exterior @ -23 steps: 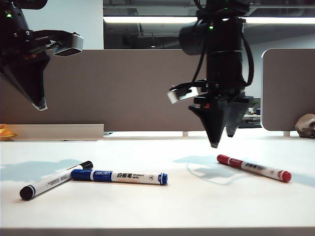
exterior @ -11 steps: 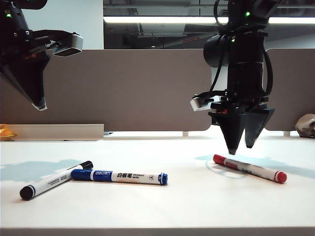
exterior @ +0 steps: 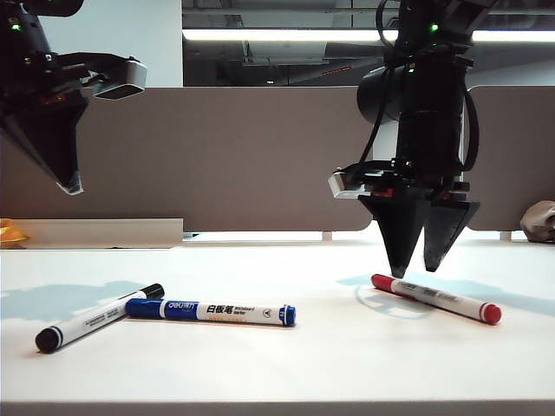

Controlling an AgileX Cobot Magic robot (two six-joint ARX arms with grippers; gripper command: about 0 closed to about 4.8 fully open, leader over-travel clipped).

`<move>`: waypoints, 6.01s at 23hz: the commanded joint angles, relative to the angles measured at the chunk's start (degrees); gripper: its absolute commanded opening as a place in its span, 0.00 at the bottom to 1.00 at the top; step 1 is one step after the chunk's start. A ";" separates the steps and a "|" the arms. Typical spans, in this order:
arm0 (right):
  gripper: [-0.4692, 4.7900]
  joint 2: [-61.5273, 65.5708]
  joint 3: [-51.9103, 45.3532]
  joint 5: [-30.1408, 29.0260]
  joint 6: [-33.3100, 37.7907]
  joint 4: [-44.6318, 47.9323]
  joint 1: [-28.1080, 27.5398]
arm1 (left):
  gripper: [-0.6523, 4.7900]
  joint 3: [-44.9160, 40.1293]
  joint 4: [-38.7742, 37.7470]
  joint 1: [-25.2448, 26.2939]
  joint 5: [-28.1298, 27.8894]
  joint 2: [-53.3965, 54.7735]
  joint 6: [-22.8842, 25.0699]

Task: Pick up the markers one by one and line them up horizontally in a straight line on the table.

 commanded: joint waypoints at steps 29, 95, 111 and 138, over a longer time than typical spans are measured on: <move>0.28 0.98 -3.48 -3.13 0.00 -6.54 2.97 | 0.11 0.15 0.22 0.07 0.52 -0.20 0.02; 0.29 1.25 -9.42 8.76 -25.77 -8.79 16.48 | 0.11 0.15 0.90 0.07 0.66 -0.22 0.42; 0.29 1.16 -8.59 9.66 -24.30 -2.67 18.91 | 0.11 0.15 0.61 0.07 0.66 -0.22 0.22; 0.19 1.18 -5.44 5.92 -20.09 -0.68 18.93 | 0.11 0.15 0.52 0.07 0.66 -0.24 0.22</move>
